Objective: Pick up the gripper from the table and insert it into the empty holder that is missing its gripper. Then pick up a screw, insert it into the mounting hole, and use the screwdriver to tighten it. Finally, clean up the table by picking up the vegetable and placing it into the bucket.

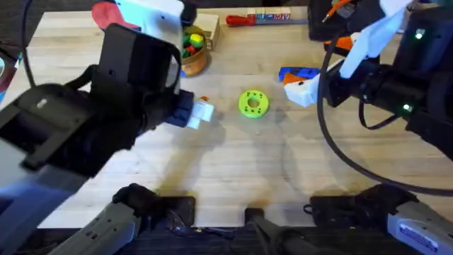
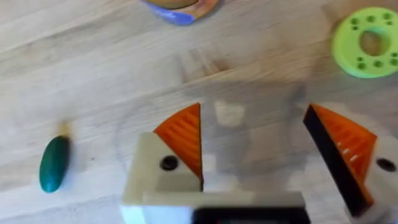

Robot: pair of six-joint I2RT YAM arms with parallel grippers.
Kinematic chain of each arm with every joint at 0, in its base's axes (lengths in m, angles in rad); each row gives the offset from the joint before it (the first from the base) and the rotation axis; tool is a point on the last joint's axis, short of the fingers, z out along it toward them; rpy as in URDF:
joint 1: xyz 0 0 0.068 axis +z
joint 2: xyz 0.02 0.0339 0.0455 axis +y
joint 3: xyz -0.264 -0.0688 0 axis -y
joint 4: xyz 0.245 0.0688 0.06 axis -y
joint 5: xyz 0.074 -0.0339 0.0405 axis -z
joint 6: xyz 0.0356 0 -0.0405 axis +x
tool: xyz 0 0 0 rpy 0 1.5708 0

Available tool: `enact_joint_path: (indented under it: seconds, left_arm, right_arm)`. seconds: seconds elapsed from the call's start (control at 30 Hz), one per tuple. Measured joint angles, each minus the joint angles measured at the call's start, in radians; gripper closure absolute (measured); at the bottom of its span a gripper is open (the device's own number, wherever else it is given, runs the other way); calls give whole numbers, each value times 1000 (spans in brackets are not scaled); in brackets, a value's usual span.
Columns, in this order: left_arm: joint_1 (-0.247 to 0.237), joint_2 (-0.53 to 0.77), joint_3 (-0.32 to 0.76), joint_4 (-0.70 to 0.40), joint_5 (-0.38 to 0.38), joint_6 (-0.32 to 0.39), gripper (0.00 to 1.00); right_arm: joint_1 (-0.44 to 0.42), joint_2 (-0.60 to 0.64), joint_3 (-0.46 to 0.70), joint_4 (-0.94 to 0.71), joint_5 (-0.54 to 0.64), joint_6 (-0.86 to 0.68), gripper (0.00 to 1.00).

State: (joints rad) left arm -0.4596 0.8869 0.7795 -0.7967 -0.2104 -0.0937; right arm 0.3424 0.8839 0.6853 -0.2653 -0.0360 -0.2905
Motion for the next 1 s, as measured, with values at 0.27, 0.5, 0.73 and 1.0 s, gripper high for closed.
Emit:
enact_joint_path:
  seconds: [0.27, 0.5, 0.73, 1.0]
  left_arm:
    - [472, 172, 1, -8, 5, 123, 15]
    - [800, 278, 1, 84, 4, 253, 15]
    - [979, 345, 1, 129, 4, 489, 15]
    - [1072, 469, 2, 223, 4, 762, 4]
  right_arm:
    - [0, 61, 0, 21, -4, 2, 10]
    - [0, 133, 0, 92, -4, 3, 10]
    - [0, 172, 0, 103, -6, 3, 10]
    - [0, 174, 0, 104, -7, 3, 10]
